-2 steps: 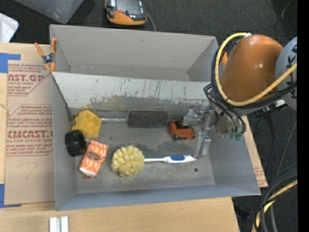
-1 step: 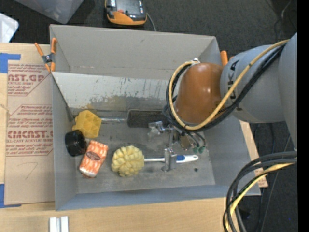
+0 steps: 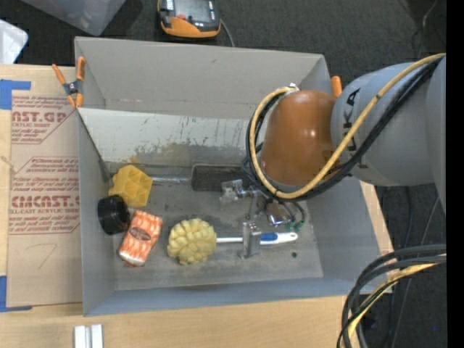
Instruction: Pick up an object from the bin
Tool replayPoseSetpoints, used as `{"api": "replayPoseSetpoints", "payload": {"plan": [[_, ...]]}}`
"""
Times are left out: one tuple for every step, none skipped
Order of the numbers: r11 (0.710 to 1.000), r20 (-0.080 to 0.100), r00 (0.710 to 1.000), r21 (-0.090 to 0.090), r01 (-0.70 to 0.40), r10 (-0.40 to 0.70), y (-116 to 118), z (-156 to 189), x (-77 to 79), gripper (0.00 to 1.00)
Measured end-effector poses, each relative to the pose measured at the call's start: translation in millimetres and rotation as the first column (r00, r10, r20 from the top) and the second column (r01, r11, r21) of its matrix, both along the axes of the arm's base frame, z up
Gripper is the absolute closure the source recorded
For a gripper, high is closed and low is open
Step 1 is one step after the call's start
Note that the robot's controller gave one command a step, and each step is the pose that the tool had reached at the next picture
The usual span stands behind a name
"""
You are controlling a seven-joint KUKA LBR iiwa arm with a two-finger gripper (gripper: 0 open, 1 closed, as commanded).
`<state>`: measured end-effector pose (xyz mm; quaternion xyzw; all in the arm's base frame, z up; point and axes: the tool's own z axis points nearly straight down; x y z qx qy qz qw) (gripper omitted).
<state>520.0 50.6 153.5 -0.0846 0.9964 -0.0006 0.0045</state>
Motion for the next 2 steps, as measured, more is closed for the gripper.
{"api": "replayPoseSetpoints", "payload": {"plan": [[1.000, -0.013, 1.000, 0.002, 0.013, -0.013, 2.8, -52.5, 5.9, 0.00], [0.993, 0.004, 0.993, 0.001, -0.116, 0.116, 27.4, -84.4, 25.2, 0.00]]}}
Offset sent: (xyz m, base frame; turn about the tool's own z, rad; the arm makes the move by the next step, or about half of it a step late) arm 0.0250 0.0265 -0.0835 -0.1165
